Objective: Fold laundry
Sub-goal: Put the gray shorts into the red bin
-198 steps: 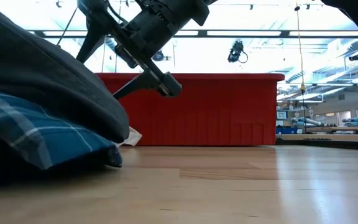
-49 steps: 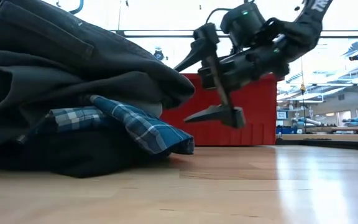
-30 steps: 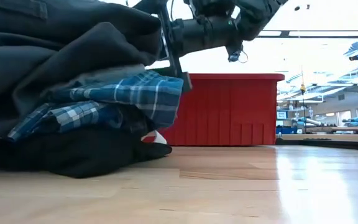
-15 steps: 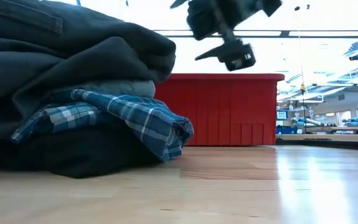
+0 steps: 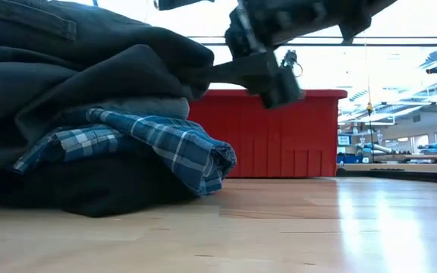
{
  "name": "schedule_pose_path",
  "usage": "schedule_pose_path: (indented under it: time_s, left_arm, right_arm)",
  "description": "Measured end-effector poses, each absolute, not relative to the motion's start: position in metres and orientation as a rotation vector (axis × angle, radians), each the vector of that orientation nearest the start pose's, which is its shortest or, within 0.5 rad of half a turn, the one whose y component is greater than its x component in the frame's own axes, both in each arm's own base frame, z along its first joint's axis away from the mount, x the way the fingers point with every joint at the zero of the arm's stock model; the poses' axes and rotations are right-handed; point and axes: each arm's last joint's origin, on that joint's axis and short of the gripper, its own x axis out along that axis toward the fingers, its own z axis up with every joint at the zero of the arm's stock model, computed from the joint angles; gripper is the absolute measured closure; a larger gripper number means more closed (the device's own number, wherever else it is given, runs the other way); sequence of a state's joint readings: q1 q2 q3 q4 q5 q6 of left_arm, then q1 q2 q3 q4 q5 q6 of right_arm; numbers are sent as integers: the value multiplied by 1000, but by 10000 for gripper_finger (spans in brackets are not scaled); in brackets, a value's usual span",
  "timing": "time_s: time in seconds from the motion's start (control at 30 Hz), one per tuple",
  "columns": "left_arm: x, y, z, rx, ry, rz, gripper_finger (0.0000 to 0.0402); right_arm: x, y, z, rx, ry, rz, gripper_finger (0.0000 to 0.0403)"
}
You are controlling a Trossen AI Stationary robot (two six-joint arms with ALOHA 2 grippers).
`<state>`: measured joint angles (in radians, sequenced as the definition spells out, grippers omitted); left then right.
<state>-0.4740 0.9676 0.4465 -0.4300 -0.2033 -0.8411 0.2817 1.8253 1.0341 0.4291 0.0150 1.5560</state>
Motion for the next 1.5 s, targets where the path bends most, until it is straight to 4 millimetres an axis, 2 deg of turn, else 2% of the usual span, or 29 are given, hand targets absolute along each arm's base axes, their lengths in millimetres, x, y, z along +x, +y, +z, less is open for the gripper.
schedule_pose_path:
  time_s: [0.1,0.23,0.4,0.57,0.67,0.83,1.0,1.13,1.33,1.5]
  left_arm:
    - [152,-72,173,-467,930,142,258]
    - [152,-72,173,-472,930,144,258]
    - [152,-72,172,-473,938,146,258]
    - [152,-71,172,-484,941,153,258]
    - [151,-71,172,-482,946,149,258]
    - [151,-72,171,-476,959,131,258]
    - [151,-72,171,-472,960,126,258]
    - [151,-72,171,-470,959,122,258]
    - [151,-72,171,-453,960,109,258]
    - [151,-72,171,-454,962,106,258]
  right_arm:
    - [392,113,187,1458,406,-143,54]
    - [409,114,168,1450,357,-251,54]
    - [429,131,167,1419,225,-332,54]
    - [452,146,158,1442,190,-416,54]
    - [469,152,166,1455,127,-405,54]
    - [490,149,199,1371,130,-388,54]
    - [498,139,218,1311,170,-433,55]
    - [497,136,217,1327,183,-468,55]
    - [496,137,219,1358,240,-422,55]
    - [492,148,225,1399,255,-386,55]
